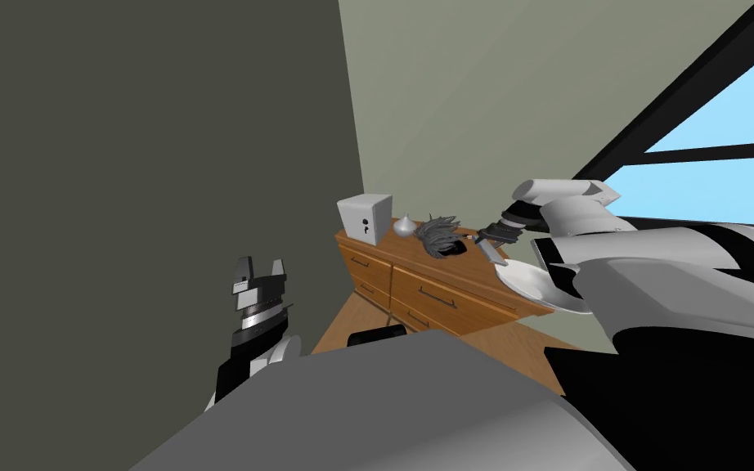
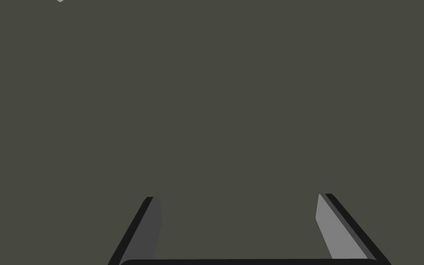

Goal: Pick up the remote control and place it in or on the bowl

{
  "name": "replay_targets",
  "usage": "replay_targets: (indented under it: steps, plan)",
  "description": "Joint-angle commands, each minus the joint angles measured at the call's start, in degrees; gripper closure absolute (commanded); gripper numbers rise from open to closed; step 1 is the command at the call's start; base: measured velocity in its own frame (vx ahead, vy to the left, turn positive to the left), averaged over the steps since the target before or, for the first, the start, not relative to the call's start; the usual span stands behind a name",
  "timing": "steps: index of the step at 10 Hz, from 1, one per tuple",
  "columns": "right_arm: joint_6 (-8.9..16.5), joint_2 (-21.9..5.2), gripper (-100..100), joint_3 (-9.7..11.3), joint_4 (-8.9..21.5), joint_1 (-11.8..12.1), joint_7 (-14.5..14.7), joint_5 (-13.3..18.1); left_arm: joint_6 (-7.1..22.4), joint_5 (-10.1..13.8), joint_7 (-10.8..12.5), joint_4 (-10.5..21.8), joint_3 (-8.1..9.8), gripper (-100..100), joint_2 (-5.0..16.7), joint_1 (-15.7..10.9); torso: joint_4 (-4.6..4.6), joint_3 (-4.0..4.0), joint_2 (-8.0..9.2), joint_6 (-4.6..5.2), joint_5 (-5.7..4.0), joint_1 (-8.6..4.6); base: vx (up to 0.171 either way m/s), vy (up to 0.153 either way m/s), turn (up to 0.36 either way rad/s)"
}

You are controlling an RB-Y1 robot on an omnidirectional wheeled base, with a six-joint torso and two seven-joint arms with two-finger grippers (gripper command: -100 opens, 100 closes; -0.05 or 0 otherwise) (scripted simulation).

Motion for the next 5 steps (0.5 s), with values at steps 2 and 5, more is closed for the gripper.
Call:
replay_targets:
  steps: [2,5]
  plan:
    - [-0.6,-1.4,100,0.5,-0.7,2.2,-2.7,0.1,0.0,0.0,0.0,0.0,0.00,0,0.0,0.0,0.01,0.02,0.04,0.07,-0.01,-0.09,-0.061,-0.049,-0.082]
    - [3.4,-2.2,100,1.3,-0.4,2.8,-4.8,-0.2,0.0,0.0,0.0,0.0,0.00,0,0.0,0.0,-0.05,-0.03,-0.01,0.19,-0.07,-0.08,-0.028,-0.031,-0.058]
